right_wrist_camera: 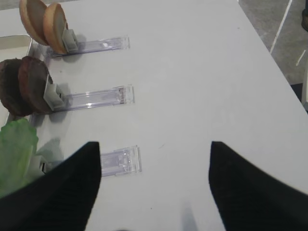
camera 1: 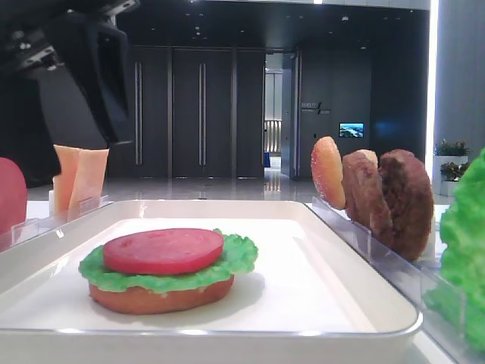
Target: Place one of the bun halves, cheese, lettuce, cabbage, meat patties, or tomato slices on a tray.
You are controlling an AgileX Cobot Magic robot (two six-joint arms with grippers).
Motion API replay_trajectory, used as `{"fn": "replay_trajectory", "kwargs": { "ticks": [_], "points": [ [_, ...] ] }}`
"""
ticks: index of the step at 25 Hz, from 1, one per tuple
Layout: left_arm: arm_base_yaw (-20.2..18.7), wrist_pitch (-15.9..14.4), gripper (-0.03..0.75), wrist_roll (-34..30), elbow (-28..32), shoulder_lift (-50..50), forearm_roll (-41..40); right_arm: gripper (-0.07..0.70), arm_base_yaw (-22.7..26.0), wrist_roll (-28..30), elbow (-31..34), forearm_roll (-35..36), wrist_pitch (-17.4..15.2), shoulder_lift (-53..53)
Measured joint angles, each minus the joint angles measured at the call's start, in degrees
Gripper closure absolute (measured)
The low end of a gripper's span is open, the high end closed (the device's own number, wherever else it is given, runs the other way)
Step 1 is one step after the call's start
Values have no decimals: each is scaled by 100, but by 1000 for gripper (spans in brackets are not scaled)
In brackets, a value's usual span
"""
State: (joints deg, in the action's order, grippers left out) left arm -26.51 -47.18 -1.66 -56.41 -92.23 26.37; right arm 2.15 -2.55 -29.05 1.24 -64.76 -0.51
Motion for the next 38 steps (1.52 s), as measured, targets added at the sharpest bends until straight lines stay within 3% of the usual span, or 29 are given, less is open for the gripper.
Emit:
{"fn": "replay_trajectory", "kwargs": {
  "ticks": [4,8,10,22,28,38],
  "points": [
    [0,-898,203,715,-472,163,-1181,174,0,0,0,0,0,0],
    [0,-1855,203,1031,-889,247,-1869,174,0,0,0,0,0,0],
    [0,-2128,203,1180,-1074,247,-2084,174,0,0,0,0,0,0],
    [62,-2238,203,1363,-1186,334,-2513,174,0,0,0,0,0,0],
    [738,-2238,203,1168,-1194,594,-2637,174,0,0,0,0,0,0],
    [2181,-2271,203,785,-1194,1031,-2968,174,0,0,0,0,0,0]
  ]
}}
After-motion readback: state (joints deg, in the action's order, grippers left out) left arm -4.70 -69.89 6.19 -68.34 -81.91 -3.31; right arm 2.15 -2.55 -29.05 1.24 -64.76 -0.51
